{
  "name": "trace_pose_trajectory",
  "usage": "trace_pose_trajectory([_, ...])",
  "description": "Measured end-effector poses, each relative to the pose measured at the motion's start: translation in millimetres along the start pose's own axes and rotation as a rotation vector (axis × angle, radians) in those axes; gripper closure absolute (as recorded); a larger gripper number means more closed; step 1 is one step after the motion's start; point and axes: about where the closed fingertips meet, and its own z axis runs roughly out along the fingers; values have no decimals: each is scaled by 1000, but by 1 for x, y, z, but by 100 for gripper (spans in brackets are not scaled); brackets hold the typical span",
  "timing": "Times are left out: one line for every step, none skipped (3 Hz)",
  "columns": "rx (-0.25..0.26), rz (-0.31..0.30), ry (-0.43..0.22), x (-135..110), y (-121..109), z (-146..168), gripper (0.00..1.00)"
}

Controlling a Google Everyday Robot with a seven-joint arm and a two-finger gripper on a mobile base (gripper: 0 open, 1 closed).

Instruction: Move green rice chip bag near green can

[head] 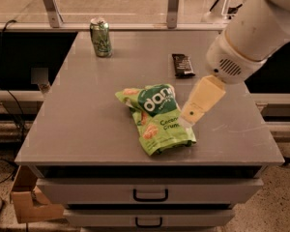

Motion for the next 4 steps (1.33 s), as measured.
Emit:
trace_pose_trajectory([-20,58,-10,-17,7,26,0])
trace_pose_trajectory([-28,114,9,-27,10,44,0])
trace_pose_trajectory([-23,153,49,-32,12,59,18])
trace_pose_trajectory([-9,174,86,-34,14,70,41])
